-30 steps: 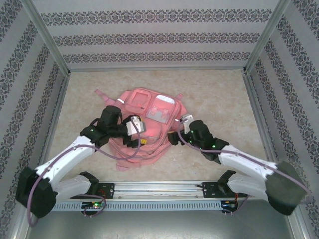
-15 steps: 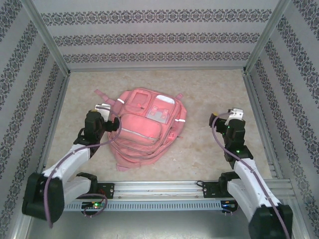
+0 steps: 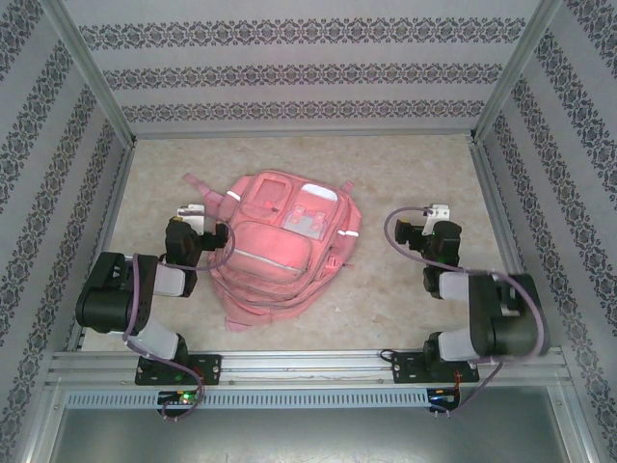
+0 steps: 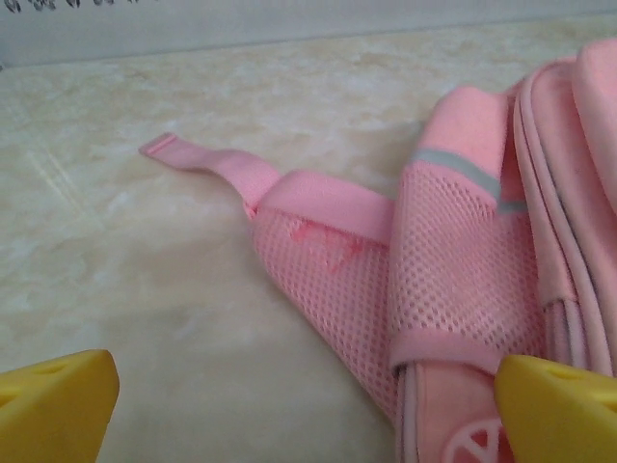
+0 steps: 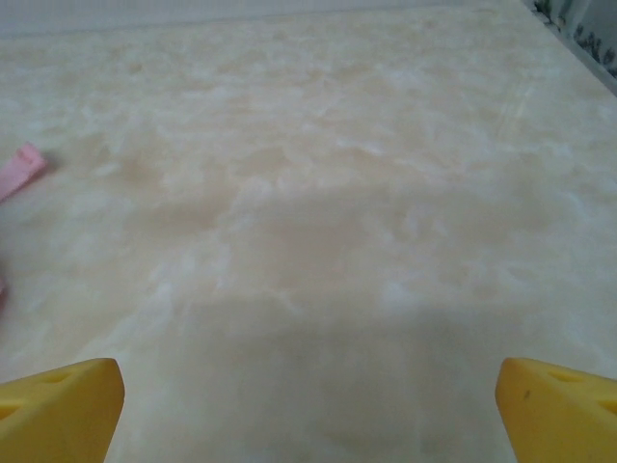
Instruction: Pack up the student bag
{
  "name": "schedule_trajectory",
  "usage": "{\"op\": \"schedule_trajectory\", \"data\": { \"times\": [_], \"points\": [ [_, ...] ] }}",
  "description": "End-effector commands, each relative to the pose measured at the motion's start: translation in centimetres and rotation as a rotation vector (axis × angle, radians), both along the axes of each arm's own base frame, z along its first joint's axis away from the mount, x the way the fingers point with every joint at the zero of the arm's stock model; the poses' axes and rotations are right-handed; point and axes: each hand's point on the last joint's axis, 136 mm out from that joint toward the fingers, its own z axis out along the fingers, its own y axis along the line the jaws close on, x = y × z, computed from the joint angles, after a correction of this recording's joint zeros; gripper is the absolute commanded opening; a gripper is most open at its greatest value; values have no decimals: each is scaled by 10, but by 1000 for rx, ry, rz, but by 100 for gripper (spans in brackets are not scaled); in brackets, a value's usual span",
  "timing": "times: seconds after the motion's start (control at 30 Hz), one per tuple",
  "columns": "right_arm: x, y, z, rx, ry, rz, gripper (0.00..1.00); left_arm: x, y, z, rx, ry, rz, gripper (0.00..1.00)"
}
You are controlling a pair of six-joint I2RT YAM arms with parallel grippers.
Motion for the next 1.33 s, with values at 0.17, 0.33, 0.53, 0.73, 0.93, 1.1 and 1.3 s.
{"op": "schedule_trajectory", "data": {
  "times": [0.17,0.33,0.53,0.73,0.93,1.1,1.3],
  "points": [
    [23,0,32,-41,-125,-30,98,12,7,6,-75,-8,-1,100],
    [26,9,32,-63,-125,2,98,12,7,7,-73,-10,-2,100],
    [27,10,32,-63,-126,8,98,11,6,8,-74,-16,-5,100],
    [27,10,32,-55,-123,19,98,11,6,8,-74,-16,-5,100],
    [27,11,31,-61,-121,21,98,11,6,8,-74,-16,-5,100],
    [27,11,31,-62,-120,21,98,11,6,8,-74,-16,-5,100],
    [26,14,32,-78,-126,25,98,11,6,8,-74,-17,-5,100]
  ]
}}
